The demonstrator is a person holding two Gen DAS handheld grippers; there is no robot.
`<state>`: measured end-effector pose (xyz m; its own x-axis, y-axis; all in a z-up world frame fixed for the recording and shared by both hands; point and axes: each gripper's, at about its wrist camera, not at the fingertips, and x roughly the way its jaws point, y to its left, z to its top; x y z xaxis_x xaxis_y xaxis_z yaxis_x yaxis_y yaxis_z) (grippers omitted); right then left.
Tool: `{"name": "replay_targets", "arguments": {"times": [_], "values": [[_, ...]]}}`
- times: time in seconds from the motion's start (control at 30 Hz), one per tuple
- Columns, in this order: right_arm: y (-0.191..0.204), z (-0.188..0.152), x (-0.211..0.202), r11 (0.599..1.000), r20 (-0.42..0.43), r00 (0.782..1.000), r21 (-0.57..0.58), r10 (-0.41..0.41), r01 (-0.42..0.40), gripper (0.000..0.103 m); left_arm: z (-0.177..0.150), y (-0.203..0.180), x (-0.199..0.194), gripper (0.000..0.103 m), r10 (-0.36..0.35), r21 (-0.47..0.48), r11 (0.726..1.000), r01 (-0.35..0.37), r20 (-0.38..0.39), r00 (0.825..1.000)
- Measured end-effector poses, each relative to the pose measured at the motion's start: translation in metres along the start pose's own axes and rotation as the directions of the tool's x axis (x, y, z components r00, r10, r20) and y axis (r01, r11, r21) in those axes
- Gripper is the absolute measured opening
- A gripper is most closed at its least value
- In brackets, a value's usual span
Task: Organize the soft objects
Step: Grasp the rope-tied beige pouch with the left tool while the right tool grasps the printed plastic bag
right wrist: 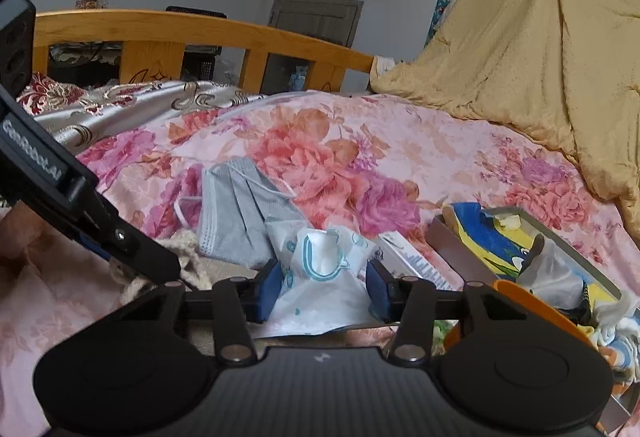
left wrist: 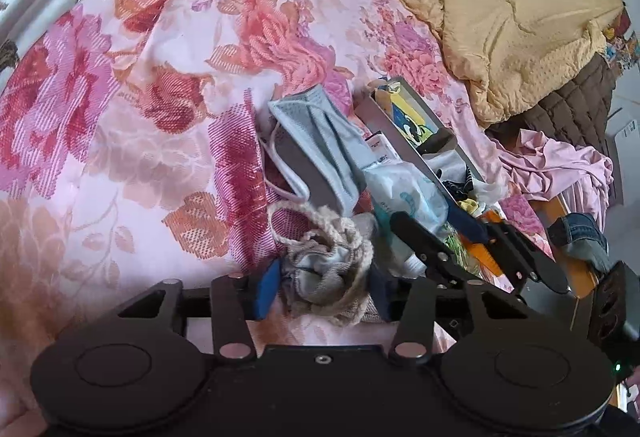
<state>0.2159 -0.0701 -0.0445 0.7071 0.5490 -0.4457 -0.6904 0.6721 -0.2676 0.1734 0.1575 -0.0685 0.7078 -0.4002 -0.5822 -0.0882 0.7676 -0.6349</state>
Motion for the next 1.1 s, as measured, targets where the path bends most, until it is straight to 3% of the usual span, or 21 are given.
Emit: {"name": "replay_targets", "arguments": {"times": [0.37,0.63,1.1], "values": [[0.002,-0.007,0.007,1.0,-0.07,0.998,0.028,0.004,-0.002,0.043,-0.001,0.0,0.0,0.046,-0.05,0.013,0.999,0.051,-0.01,0.999],[0.002,-0.01,0.008,1.0,-0.09,0.996,0.028,0.006,-0.004,0.043,-0.005,-0.002,0.01,0.067,-0.078,0.038,0.996,0.08,-0.044,0.996],[-0.005,-0.01,0.007,0.999,-0.133,0.991,0.032,-0.012,0.016,0.041,-0.01,-0.03,-0.004,0.063,-0.099,0.236,0.967,0.095,0.006,0.995]]}}
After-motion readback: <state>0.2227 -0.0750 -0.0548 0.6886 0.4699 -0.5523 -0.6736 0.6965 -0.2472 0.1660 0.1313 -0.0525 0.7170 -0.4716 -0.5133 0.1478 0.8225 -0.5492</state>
